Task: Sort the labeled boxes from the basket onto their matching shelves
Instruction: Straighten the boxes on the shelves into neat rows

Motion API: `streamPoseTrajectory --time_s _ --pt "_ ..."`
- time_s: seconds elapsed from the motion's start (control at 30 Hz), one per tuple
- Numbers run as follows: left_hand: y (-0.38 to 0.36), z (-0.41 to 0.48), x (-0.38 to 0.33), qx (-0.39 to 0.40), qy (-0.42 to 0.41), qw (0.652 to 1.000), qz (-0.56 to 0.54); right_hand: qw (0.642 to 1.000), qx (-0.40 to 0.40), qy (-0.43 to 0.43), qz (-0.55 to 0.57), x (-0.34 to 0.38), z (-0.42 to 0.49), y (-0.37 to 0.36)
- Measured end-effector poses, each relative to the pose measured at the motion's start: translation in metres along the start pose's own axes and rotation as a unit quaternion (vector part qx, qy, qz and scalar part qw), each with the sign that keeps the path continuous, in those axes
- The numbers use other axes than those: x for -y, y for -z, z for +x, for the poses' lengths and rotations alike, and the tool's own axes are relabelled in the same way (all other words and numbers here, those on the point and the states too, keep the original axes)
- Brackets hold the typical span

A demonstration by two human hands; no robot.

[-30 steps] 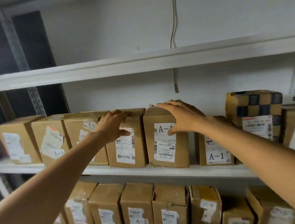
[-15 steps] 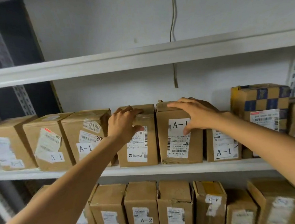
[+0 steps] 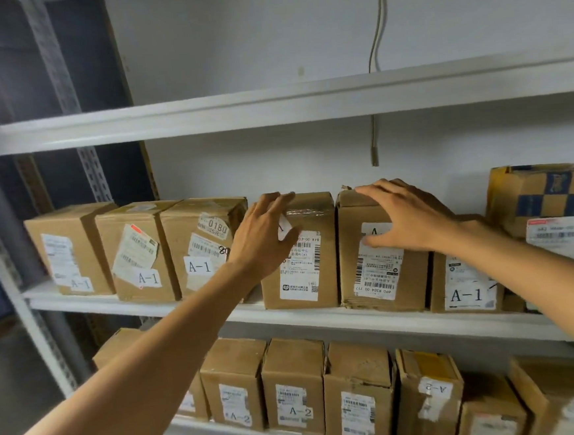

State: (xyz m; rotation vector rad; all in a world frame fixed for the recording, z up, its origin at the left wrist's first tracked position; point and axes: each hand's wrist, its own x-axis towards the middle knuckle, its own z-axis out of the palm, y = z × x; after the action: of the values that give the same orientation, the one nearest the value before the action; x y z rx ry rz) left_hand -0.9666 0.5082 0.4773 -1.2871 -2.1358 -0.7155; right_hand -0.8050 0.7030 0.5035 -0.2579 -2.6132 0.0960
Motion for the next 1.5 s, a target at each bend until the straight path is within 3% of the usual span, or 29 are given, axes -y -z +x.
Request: streamPoseTrajectory --time_s 0.23,0.4,0.7,0.8,1.03,1.5 --pt "0.047 -0.025 0.079 -0.034 0.041 0.998 0.041 0.996 -0.043 0.075 -0.021 0.081 0.036 -0.012" --pt "0.079 -0.036 0.156 -0.026 0.068 0.995 0.07 0.995 -0.008 0.098 -0.018 0.151 0.079 -0.04" --pt "0.11 -0.023 0.274 0.15 0.03 0.971 0.183 0.997 0.045 0.053 -0.041 0.243 0.158 -0.1" --pt "0.111 -0.015 0.283 0.145 -0.005 0.976 0.165 0.997 0.075 0.023 0.006 0.247 0.165 -0.113" --pt "0.095 -0.012 0.284 0.065 -0.039 0.983 0.167 0.999 0.037 0.018 -0.025 0.237 0.166 -0.115" --pt "0.082 -0.007 0.27 0.063 -0.047 0.988 0.133 0.997 0.048 0.029 -0.06 0.217 0.16 -0.107"
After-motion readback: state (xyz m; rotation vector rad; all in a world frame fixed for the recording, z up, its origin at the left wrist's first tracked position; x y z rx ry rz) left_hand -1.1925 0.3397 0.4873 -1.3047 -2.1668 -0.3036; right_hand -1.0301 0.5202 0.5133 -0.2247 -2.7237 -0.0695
